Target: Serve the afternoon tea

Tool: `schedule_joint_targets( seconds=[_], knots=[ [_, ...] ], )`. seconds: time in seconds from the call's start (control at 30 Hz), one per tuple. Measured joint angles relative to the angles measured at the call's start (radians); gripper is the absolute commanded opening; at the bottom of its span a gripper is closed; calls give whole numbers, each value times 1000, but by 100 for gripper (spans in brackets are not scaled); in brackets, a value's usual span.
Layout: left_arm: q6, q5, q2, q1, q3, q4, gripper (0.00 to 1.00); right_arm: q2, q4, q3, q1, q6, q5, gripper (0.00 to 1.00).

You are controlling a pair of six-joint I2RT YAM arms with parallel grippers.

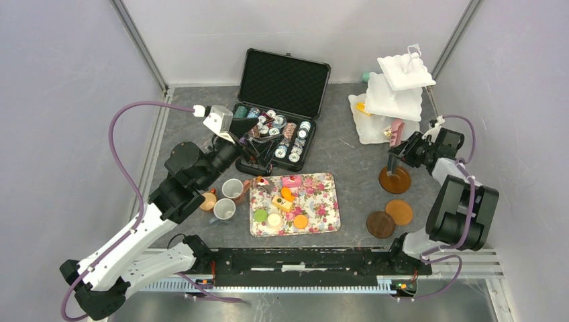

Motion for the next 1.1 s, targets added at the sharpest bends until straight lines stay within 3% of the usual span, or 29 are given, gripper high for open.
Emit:
schedule_joint_targets(
  seconds=[0.37,0.87,1.1],
  knots=[
    [0,0,0,0,0,0,100,169,64,116,-14,47,44,10],
    [0,0,0,0,0,0,100,214,69,163,-15,35,66,50],
    [0,0,0,0,0,0,100,214,55,167,-15,12,66,52]
  ],
)
